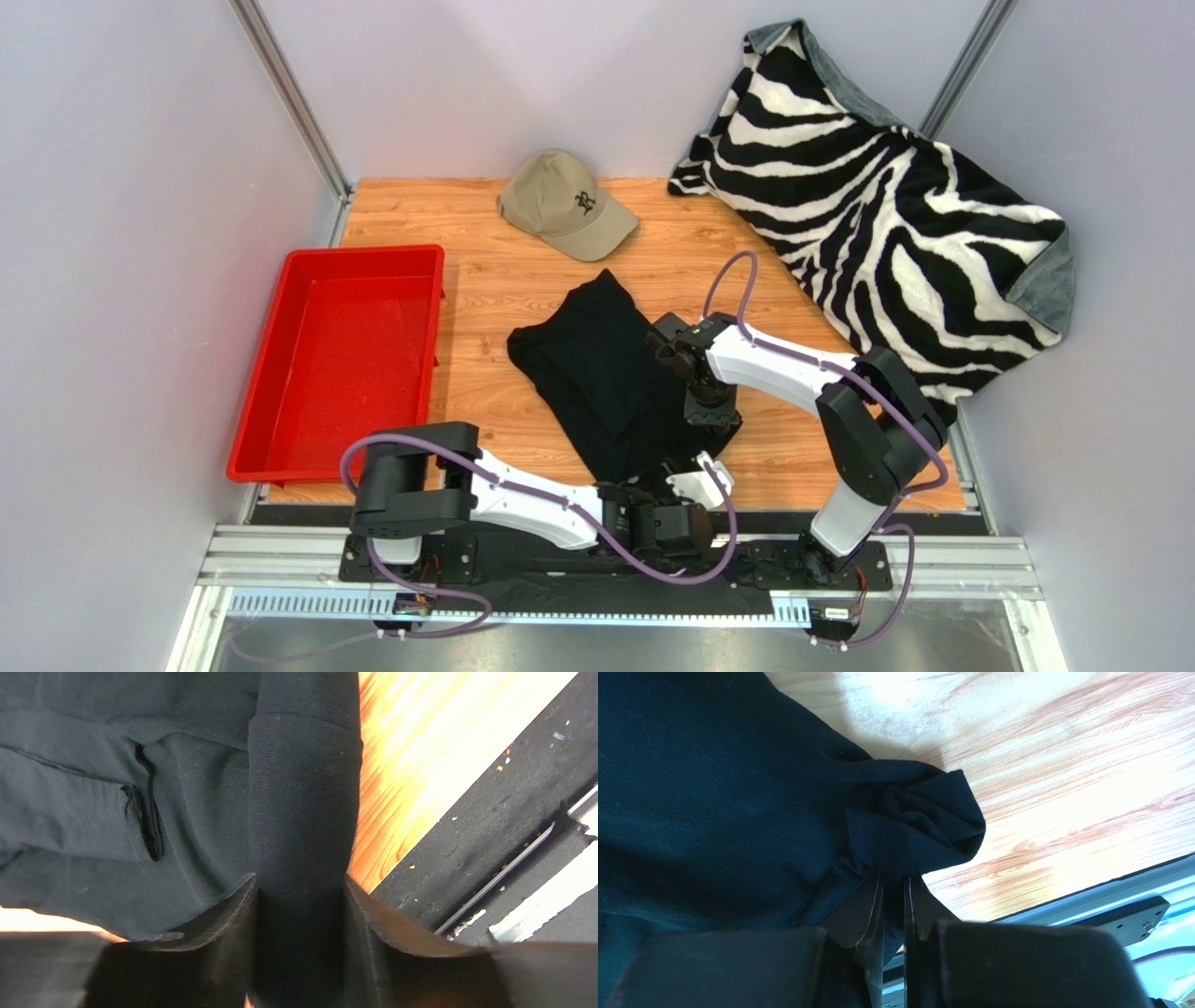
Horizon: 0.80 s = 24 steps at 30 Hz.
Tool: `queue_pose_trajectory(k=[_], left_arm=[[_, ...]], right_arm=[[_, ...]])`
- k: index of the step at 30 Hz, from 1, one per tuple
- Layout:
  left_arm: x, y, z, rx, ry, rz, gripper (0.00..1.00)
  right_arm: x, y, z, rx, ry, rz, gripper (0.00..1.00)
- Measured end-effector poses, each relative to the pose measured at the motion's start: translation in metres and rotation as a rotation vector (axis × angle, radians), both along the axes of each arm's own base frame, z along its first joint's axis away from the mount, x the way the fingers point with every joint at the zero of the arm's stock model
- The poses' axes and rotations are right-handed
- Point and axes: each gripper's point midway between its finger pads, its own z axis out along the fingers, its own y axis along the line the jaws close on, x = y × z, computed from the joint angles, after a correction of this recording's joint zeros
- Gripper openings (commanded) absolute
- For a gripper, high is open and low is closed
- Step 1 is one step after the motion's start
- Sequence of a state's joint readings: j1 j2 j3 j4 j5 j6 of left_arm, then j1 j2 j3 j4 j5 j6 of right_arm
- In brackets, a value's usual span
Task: Roll the t-shirts
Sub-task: Roll the T-shirt to the center of the board.
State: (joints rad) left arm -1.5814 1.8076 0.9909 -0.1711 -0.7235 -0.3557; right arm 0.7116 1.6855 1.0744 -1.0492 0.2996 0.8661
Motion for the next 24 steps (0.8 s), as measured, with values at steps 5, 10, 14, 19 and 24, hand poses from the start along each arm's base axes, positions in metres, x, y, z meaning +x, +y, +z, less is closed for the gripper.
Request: queue_pose_trajectory(k=[5, 10, 14, 19, 24], left_arm=[[-0.001, 0.0, -0.003, -0.011, 0.016, 0.015, 0.07], [-0.001, 0.004, -0.004, -0.068, 0.11, 0.012, 0.04], [0.008, 0.021, -0.002, -0.189, 0.277, 0.037, 0.04], [0.023, 0.037, -0.004, -0.354, 0.509, 0.082, 0.03], [0.02, 0.034, -0.004, -0.478, 0.708, 0.07, 0.03]], right_arm=[[0.001, 0.001, 0.001, 0.013, -0.001, -0.01, 0.53], [0.007, 0.007, 0.016, 0.078, -0.071, -0.027, 0.64], [0.017, 0.014, 0.043, 0.178, -0.194, -0.042, 0.66], [0.02, 0.015, 0.071, 0.311, -0.351, -0.087, 0.65], [0.002, 0.012, 0.062, 0.393, -0.404, -0.15, 0.65]])
